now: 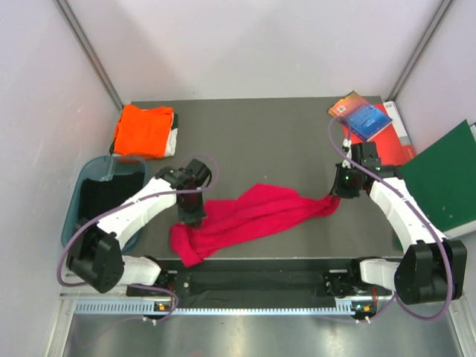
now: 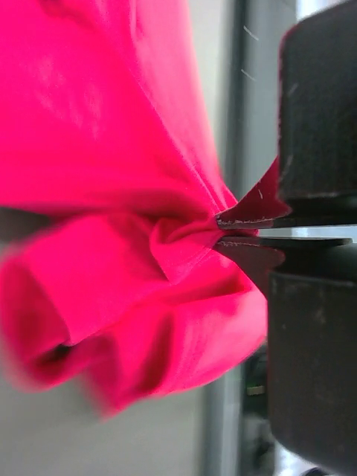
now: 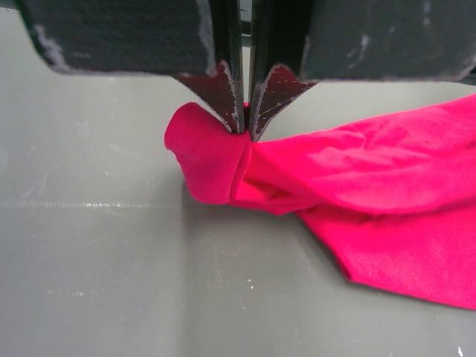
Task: Fold and stack the t-shirts
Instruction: Flatten out the tshirt
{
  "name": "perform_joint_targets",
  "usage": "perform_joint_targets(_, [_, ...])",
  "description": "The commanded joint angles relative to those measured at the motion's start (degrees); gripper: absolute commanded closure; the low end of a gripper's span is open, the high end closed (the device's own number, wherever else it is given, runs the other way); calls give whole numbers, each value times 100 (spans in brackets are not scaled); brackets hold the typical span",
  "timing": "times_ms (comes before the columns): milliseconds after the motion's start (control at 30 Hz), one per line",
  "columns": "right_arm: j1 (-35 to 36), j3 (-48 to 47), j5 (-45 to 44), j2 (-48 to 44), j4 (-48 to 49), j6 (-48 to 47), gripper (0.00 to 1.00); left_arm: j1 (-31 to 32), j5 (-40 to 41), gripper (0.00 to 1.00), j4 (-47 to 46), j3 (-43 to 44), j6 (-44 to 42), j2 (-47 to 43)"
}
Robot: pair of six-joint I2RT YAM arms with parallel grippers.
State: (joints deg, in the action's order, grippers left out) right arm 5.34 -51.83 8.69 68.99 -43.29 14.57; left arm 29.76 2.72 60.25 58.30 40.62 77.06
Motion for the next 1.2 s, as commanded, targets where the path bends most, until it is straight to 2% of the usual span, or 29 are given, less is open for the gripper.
perform_joint_targets(0, [-104, -90, 63, 9, 180, -94, 100, 162, -678, 53, 732, -93, 421, -523])
perform_joint_targets(67, [-112, -151, 54, 61, 198, -112, 100, 171, -326, 2, 1014, 276, 350, -709])
perform_joint_targets(133, [-104, -169, 80, 105, 224, -112, 100, 171, 455, 1, 989, 769, 297, -999])
perform_joint_targets(233, [-104, -178, 107, 150, 251, -95, 100, 92, 888, 1, 349, 779, 131, -1176])
perform_joint_targets(400, [-104, -152, 159, 123, 294, -15, 100, 21, 792, 2, -214, 656, -27, -160])
perform_joint_targets(467, [-113, -134, 168, 115, 303, 20, 100, 21, 599, 13, -416, 621, -150, 159])
perform_joint_targets(500, [-104, -125, 177, 106, 312, 28, 100, 21, 537, 14, -504, 612, -186, 422])
perform_joint_targets(867, [-104, -72, 221, 70, 391, 108, 100, -58, 176, 19, -1375, 884, -634, 1873])
perform_joint_targets(1000, [-113, -125, 204, 97, 409, 81, 100, -58, 45, 28, -1560, 946, -687, 2531])
perform_joint_targets(1033, [-104, -134, 212, 114, 409, 90, 100, -58, 9, 42, -1586, 963, -705, 2629])
perform_joint_targets(1067, [-112, -134, 204, 132, 418, 81, 100, -58, 0, 60, -1604, 1007, -739, 2717])
perform_joint_targets(1100, [-104, -151, 212, 141, 418, 73, 100, -58, 131, 85, -1508, 1068, -731, 2849])
perform_joint_targets(1133, [-104, -160, 212, 141, 418, 73, 100, -58, 237, 100, -1429, 1130, -714, 2867])
perform_joint_targets(1167, [-112, -178, 221, 150, 418, 81, 100, -58, 342, 100, -1341, 1279, -696, 2807])
